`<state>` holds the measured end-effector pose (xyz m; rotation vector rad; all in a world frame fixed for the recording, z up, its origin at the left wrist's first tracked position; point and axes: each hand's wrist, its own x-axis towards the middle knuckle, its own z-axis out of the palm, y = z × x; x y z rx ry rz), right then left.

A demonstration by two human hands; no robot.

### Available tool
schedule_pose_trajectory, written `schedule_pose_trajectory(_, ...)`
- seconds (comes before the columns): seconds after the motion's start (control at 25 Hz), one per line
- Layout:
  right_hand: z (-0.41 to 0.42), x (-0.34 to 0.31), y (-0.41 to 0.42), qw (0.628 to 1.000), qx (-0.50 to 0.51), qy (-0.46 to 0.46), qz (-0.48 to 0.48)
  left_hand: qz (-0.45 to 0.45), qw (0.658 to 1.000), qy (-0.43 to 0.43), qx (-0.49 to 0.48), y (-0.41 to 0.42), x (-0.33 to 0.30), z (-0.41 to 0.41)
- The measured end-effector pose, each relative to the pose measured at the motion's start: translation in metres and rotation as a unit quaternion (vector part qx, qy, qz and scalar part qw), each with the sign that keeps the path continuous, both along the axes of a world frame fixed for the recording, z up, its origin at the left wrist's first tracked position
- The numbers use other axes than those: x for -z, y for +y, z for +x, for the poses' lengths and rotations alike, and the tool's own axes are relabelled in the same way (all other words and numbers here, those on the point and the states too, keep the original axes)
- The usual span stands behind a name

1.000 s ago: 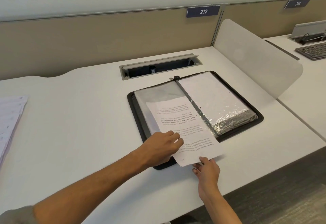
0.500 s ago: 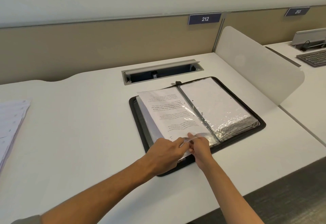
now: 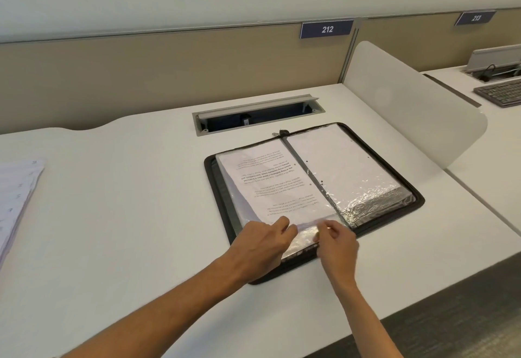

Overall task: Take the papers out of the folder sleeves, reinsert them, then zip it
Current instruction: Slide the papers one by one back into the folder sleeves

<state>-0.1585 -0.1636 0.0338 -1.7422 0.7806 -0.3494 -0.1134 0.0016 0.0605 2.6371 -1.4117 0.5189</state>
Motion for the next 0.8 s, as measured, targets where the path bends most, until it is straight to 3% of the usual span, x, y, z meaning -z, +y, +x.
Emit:
schedule_pose_trajectory(0.04, -0.009, -0.003, -0.001, 0.993, 0.004, -0.048, -0.106, -0.004, 1.0, 0.007, 0.002, -0.001, 0.0, 0.0)
schedule_pose_trajectory(0.12, -0.021, -0.009, -0.006, 0.95, -0.089, -0.136, -0.265, -0.015, 1.0, 0.021, 0.006, -0.003, -0.003, 0.0)
schedule_pose_trajectory(0.24, -0.016, -0.017, -0.011, 0.882, -0.266, -0.119, -0.371, -0.056, 0.998, 0.025, 0.022, -0.009, -0.011, 0.001)
schedule_pose_trajectory(0.36, 0.0, -0.016, -0.017, 0.856, -0.206, -0.146, -0.452, -0.117, 0.992, 0.034, 0.039, -0.018, -0.019, 0.004)
schedule_pose_trajectory(0.52, 0.021, -0.035, -0.051, 0.902, -0.071, -0.191, -0.38, -0.162, 0.986, 0.035, 0.019, -0.013, -0.026, 0.014)
schedule_pose_trajectory(0.68, 0.035, -0.043, -0.111, 0.949, 0.117, -0.137, -0.26, -0.168, 0.984, 0.061, -0.019, 0.008, -0.021, 0.026)
schedule_pose_trajectory(0.8, 0.038, -0.038, -0.133, 0.965, 0.189, -0.1, -0.152, -0.162, 0.982, 0.075, -0.063, 0.028, -0.01, 0.031)
